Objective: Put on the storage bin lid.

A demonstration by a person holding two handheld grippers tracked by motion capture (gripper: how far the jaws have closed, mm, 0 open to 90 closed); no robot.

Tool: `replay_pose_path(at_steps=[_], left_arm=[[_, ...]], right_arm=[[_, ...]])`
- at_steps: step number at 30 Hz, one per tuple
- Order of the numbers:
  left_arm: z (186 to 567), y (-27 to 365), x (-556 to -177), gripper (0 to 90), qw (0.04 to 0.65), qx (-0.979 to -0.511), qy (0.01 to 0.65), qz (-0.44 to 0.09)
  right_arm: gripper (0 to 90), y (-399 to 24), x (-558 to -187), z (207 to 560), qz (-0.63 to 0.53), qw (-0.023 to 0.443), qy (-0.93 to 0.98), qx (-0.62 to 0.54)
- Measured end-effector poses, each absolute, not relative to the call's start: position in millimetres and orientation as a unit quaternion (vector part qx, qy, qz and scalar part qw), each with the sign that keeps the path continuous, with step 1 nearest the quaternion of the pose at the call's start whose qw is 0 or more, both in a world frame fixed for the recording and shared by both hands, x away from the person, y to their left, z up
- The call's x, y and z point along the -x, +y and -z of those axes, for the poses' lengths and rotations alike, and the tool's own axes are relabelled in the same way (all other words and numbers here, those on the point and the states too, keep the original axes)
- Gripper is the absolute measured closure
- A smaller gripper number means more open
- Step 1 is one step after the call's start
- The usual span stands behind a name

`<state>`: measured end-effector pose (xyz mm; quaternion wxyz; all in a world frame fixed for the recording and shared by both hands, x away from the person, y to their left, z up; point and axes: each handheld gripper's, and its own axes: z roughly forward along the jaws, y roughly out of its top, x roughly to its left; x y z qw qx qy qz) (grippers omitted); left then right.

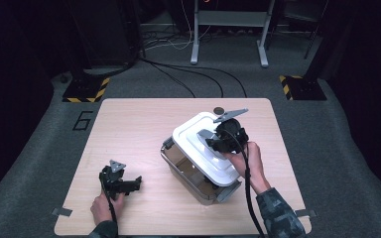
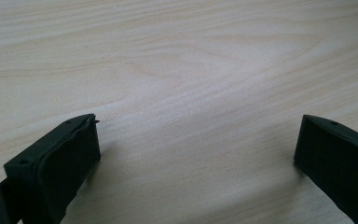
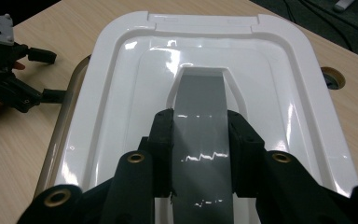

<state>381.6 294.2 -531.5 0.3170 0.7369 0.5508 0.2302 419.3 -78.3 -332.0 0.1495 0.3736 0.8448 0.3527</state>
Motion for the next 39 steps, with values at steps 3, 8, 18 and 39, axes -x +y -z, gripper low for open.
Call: replay_pose_path(at_steps=[3,8,18,39], left_arm=[[531.5,294.3,-381.6,0.0,0.317,-0.737,0.551,-0.23],[531.5,294.3,-381.7,0.0,0.317,-0.737,0.551,-0.23],[531.5,294.3,-381.7,0.0,0.317,-0.737,0.55,-0.231],[531.5,294.2,-381.7,0.0,0.317,-0.737,0.551,-0.23]], right_arm=[[66.8,-74.3,-416.4,333.6,-0.353,0.148,0.845,-0.374],[66.8,-66.9,-413.3,339.7,-0.345,0.143,0.85,-0.373],[66.8,-54.4,-408.4,351.7,-0.341,0.134,0.853,-0.373],[66.4,-36.1,-398.1,370.1,-0.336,0.147,0.852,-0.374]])
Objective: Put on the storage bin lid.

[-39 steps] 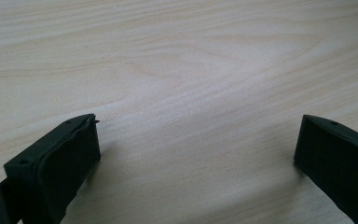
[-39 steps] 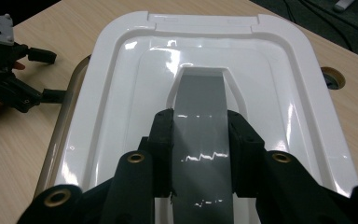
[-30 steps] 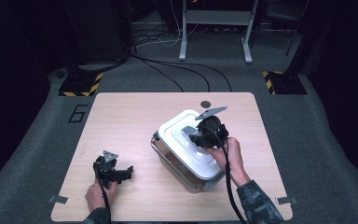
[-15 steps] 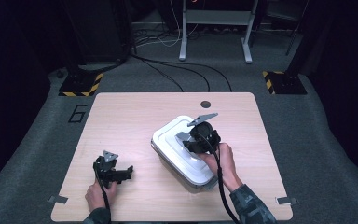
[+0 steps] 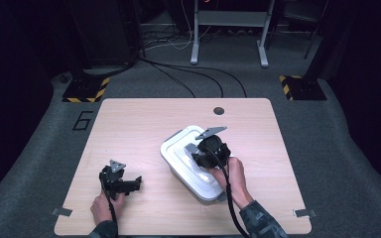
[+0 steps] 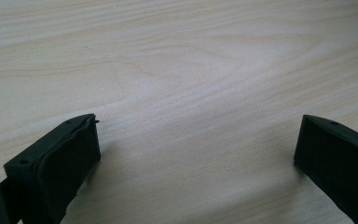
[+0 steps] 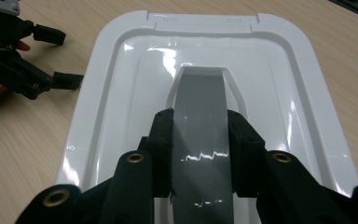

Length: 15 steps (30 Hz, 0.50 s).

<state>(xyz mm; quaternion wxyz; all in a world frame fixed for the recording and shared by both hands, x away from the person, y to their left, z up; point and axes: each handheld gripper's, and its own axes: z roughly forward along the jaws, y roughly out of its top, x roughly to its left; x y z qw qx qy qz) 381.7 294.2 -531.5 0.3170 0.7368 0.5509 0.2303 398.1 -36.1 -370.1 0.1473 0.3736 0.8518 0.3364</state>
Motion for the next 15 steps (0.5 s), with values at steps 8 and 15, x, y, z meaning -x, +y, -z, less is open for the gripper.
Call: replay_pose_path(at_steps=[8,15], left_arm=[[531.5,294.3,-381.8,0.0,0.317,-0.737,0.551,-0.231],[531.6,294.1,-381.8,0.0,0.317,-0.737,0.551,-0.231]], right_arm=[[46.8,-37.4,-397.1,368.6,-0.343,0.15,0.849,-0.374],[18.9,-49.0,-396.2,358.2,-0.359,0.16,0.843,-0.368]])
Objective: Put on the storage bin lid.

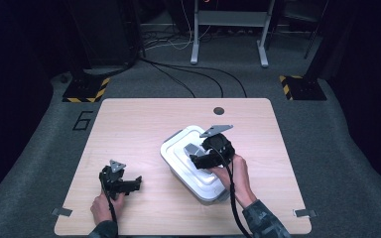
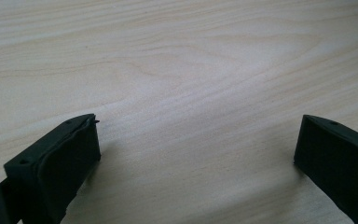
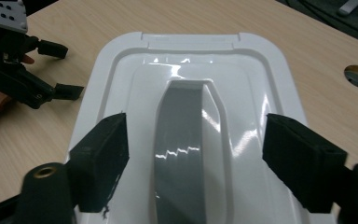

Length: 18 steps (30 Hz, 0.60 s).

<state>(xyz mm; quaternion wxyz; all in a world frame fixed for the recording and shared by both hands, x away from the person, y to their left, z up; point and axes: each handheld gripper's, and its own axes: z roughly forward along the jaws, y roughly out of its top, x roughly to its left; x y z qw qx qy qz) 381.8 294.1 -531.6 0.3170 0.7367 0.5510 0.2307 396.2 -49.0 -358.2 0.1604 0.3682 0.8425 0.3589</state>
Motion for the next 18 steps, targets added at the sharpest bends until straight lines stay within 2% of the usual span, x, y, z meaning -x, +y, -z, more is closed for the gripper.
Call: replay_pose_path(at_steps=[7,18], left_arm=[[531.5,294.2,-381.9,0.0,0.317,-0.737,0.551,-0.231],[531.4,294.2,-382.0,0.0,0.316,-0.737,0.551,-0.231]], right_arm=[[6.9,-67.5,-395.5,348.2,-0.38,0.18,0.827,-0.373],[0.0,-102.4,-398.1,340.2,-0.393,0.208,0.801,-0.401]])
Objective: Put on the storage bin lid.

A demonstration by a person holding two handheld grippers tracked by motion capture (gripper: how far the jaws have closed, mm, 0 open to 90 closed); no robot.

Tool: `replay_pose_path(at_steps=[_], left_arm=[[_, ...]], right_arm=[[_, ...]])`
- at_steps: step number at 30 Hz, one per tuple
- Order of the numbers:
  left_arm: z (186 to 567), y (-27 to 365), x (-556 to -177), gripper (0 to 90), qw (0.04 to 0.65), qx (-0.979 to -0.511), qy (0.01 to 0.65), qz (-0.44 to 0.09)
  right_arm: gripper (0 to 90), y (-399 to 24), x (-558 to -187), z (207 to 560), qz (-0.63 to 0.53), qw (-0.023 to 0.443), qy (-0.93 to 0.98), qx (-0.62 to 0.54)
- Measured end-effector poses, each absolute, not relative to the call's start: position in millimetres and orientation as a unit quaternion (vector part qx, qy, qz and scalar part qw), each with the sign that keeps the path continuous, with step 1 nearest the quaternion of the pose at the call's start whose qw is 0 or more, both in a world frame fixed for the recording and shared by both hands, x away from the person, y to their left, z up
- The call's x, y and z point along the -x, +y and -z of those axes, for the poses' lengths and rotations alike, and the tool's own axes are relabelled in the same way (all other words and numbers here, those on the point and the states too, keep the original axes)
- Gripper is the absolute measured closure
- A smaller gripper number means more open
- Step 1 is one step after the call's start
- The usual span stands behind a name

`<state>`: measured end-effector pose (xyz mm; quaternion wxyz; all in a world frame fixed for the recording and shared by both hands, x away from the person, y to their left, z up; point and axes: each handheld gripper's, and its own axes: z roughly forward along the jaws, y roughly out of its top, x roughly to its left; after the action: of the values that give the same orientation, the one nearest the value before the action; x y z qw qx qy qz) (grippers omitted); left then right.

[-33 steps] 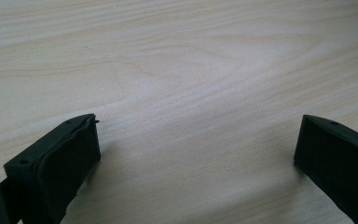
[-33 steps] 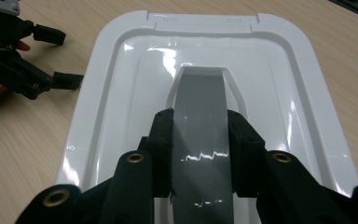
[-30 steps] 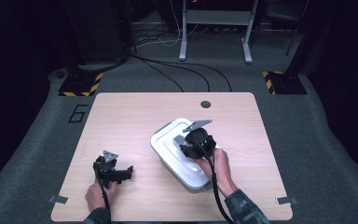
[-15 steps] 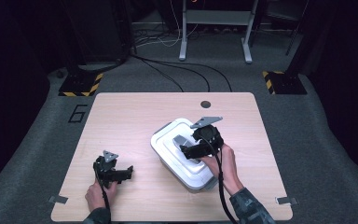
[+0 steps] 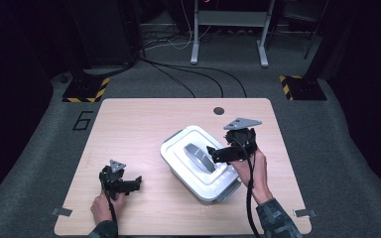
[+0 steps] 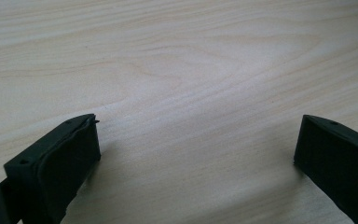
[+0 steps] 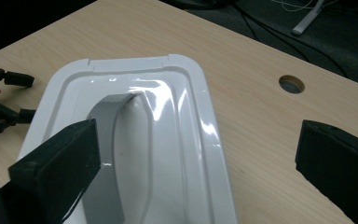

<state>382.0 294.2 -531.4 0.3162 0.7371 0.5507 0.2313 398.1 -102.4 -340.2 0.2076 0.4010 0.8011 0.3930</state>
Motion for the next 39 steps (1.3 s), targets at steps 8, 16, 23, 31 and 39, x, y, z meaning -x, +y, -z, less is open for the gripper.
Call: replay_pose_path(at_steps=[8,16,23,31,39], left_arm=[[531.4,294.2,-381.9,0.0,0.316,-0.737,0.551,-0.231],[531.4,294.2,-382.0,0.0,0.316,-0.737,0.551,-0.231],[531.4,294.1,-382.0,0.0,0.316,-0.737,0.551,-0.231],[531.4,294.1,-381.9,0.0,0.316,-0.737,0.551,-0.231],[531.4,294.1,-381.9,0.0,0.316,-0.737,0.551,-0.232]], right_arm=[[0.0,-130.2,-401.4,342.2,-0.396,0.218,0.78,-0.432],[0.0,-159.2,-406.6,353.0,-0.394,0.225,0.762,-0.462],[0.0,-190.7,-411.1,368.8,-0.381,0.242,0.738,-0.502],[0.0,-216.3,-416.6,406.5,-0.348,0.235,0.731,-0.538],[0.0,-232.9,-418.1,450.3,-0.332,0.212,0.72,-0.572]])
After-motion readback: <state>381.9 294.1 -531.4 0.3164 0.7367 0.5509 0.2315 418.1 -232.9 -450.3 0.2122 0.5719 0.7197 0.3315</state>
